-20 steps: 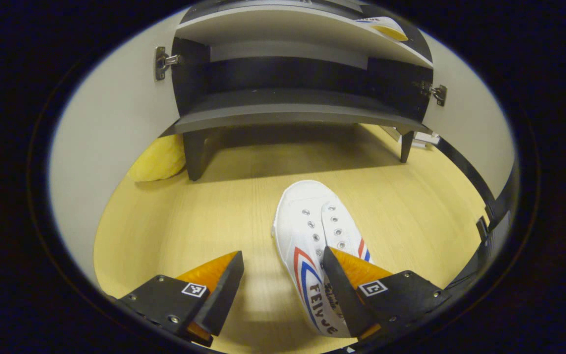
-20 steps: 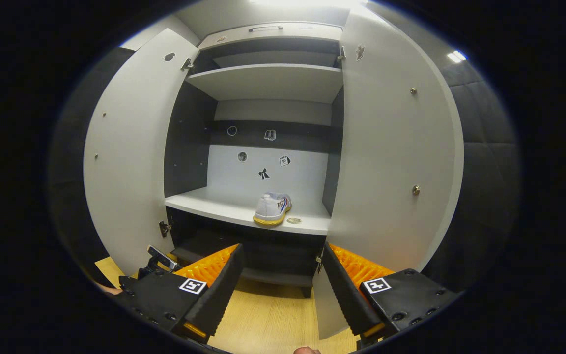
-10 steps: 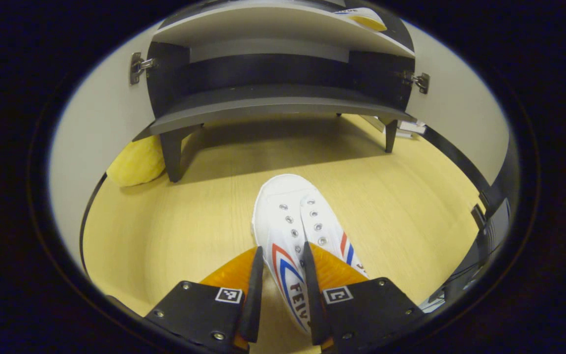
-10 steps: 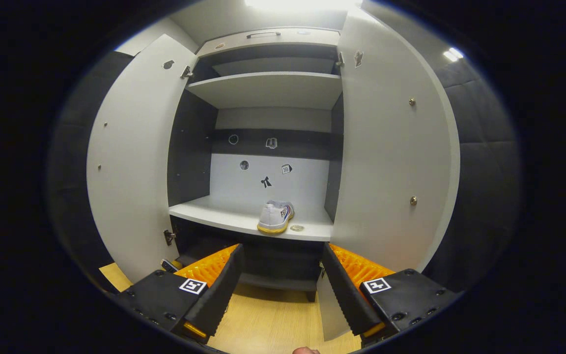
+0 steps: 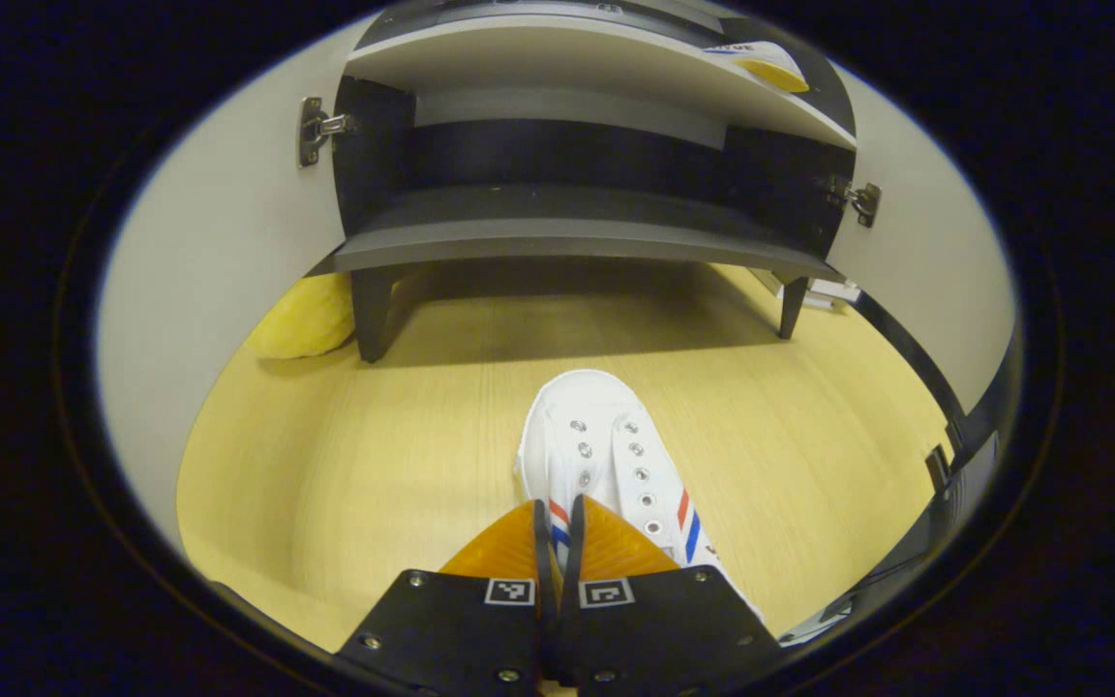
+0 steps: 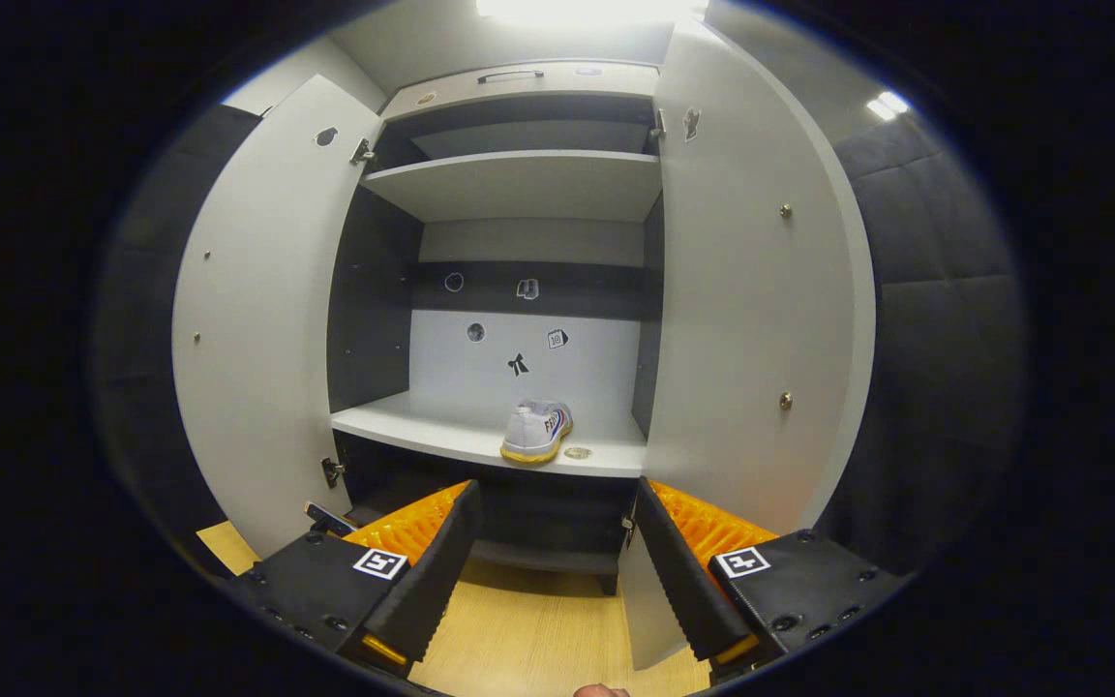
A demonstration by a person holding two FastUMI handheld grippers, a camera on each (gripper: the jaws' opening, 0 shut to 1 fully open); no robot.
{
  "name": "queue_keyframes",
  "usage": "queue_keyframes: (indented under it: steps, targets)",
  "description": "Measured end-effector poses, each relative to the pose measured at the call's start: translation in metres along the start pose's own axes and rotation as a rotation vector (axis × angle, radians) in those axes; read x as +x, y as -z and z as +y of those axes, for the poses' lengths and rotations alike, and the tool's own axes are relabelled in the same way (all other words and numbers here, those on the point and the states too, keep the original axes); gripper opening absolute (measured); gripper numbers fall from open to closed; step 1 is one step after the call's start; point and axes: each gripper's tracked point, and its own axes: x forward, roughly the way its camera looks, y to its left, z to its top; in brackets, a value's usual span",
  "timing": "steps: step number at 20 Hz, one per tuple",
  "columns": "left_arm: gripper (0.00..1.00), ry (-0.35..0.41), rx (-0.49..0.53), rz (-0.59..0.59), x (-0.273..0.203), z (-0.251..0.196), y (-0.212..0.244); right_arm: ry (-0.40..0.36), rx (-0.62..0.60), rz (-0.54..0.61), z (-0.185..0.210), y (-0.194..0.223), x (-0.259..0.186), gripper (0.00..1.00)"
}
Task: Grab one shoe with the right hand and put it into the shoe cabinet, grab the other shoe with the left hand and put it into the shoe cabinet; then close the right door with the right hand and the left door with the left hand.
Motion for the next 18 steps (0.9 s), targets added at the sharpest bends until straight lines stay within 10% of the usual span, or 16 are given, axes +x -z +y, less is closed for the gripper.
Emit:
queue_keyframes:
  steps: [18]
  targets:
    - [0.02, 0.098, 0.058, -0.261, -0.060, -0.001, -0.063, 0.001, 0.025, -0.037, -0.008, -0.008, -0.020, 0.96]
